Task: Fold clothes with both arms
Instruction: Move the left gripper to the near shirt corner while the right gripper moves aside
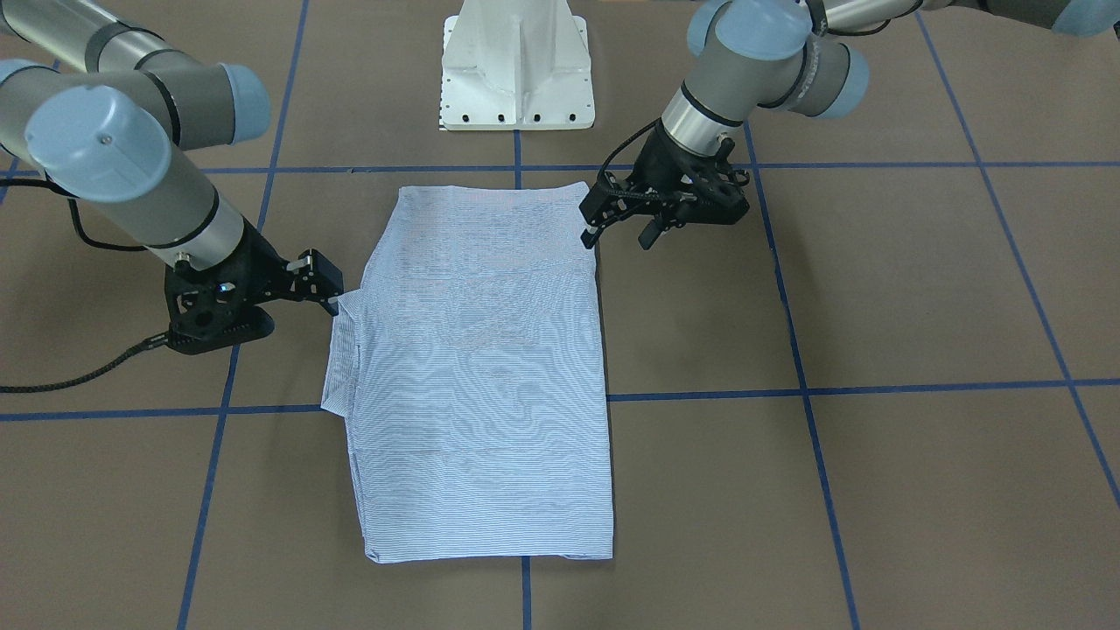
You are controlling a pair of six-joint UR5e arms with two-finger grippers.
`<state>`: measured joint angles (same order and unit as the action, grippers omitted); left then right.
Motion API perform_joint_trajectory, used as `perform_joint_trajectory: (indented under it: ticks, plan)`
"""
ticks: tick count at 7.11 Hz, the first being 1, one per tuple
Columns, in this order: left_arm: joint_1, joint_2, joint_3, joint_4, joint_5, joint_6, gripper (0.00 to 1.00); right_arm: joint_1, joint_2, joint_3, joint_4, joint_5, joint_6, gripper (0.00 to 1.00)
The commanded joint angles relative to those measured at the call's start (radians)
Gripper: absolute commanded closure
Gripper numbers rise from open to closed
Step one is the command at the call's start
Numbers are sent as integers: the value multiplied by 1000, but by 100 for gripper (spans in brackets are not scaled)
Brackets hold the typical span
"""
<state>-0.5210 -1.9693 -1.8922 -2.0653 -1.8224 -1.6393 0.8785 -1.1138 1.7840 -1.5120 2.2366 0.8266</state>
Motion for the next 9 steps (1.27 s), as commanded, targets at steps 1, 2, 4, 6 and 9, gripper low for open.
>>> perform_joint_trajectory:
  ticks: [1,2,4,6,9]
  plan:
    - [218,63,-73,-1,156,-190,0,-3,-102,176,13,63,167,0]
    - [286,55,-52,2,204,-218,1,-7,-122,214,13,66,189,0]
    - [294,50,30,2,221,-218,1,-22,-150,250,15,67,207,0]
    - [294,35,62,2,221,-220,7,-30,-159,258,15,66,207,0]
    - [306,6,93,4,219,-220,25,-30,-167,256,15,66,207,0]
